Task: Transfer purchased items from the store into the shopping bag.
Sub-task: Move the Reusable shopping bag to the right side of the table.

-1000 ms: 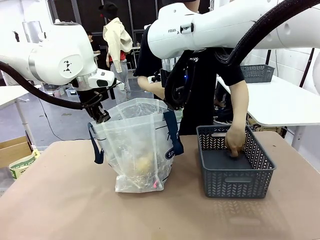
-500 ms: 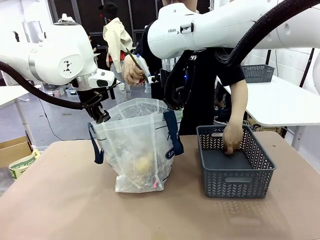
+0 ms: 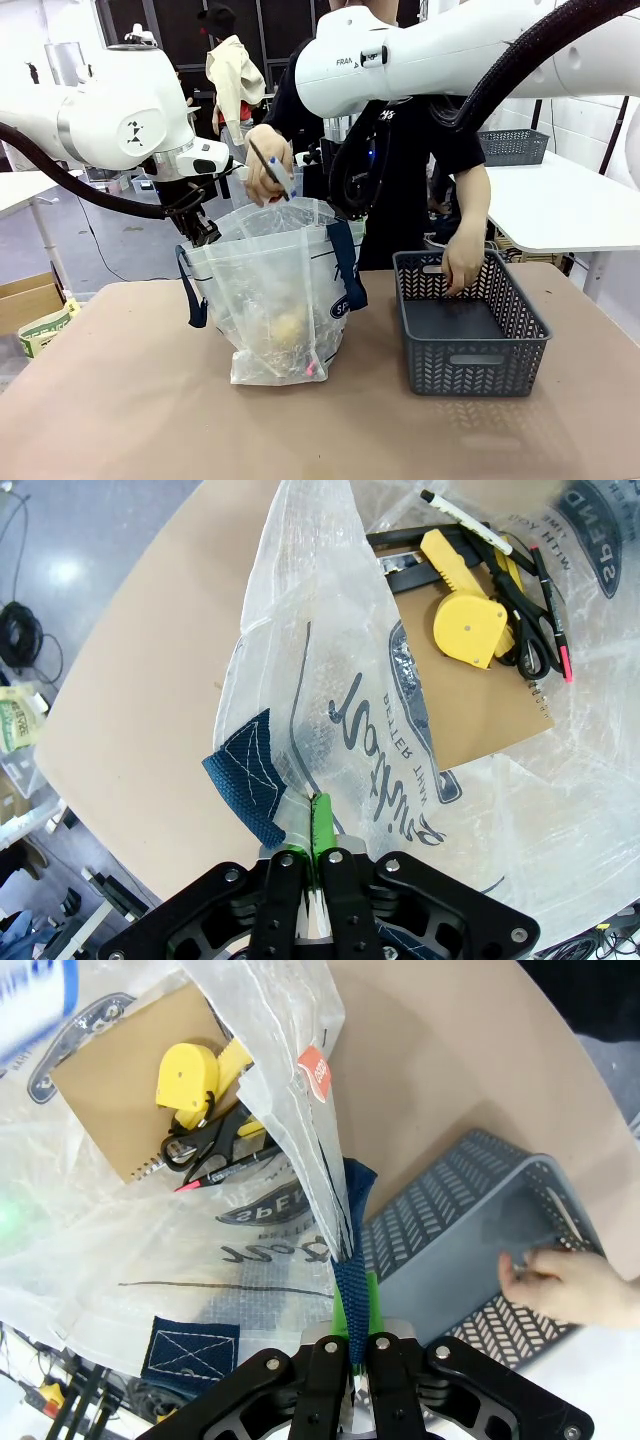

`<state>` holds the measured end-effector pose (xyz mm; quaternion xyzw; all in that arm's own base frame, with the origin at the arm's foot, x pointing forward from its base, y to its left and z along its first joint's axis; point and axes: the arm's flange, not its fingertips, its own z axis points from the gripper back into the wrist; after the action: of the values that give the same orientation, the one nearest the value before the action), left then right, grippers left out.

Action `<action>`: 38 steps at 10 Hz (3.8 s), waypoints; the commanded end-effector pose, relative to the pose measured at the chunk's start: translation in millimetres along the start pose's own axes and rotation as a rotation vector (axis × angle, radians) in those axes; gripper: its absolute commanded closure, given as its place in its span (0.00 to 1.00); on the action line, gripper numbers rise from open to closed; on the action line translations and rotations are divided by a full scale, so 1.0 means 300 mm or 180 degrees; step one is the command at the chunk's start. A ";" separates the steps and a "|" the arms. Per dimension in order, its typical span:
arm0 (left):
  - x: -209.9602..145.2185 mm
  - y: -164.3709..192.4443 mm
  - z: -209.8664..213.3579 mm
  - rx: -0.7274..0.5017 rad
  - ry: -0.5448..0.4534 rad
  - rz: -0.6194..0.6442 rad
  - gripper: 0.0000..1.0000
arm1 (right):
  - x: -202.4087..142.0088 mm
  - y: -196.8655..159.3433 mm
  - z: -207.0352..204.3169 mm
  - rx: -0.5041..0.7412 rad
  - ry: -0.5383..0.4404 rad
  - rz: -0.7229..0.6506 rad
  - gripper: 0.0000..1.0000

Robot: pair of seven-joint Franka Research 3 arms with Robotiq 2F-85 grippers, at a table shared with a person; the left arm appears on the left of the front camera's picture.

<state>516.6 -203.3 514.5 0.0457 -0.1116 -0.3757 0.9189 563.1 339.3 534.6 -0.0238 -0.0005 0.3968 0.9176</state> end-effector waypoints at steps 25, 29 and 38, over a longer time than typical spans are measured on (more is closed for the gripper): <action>-0.001 0.005 0.003 0.0012 -0.0009 0.0038 1.00 | -0.002 -0.003 0.002 0.0003 0.0000 -0.0020 1.00; -0.001 0.005 0.003 0.0012 -0.0009 0.0038 1.00 | -0.002 -0.003 0.002 0.0003 0.0000 -0.0020 1.00; -0.001 0.005 0.003 0.0012 -0.0009 0.0038 1.00 | -0.002 -0.003 0.002 0.0003 0.0000 -0.0020 1.00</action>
<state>516.6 -203.3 514.5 0.0457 -0.1116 -0.3757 0.9189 563.1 339.3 534.6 -0.0238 -0.0005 0.3968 0.9176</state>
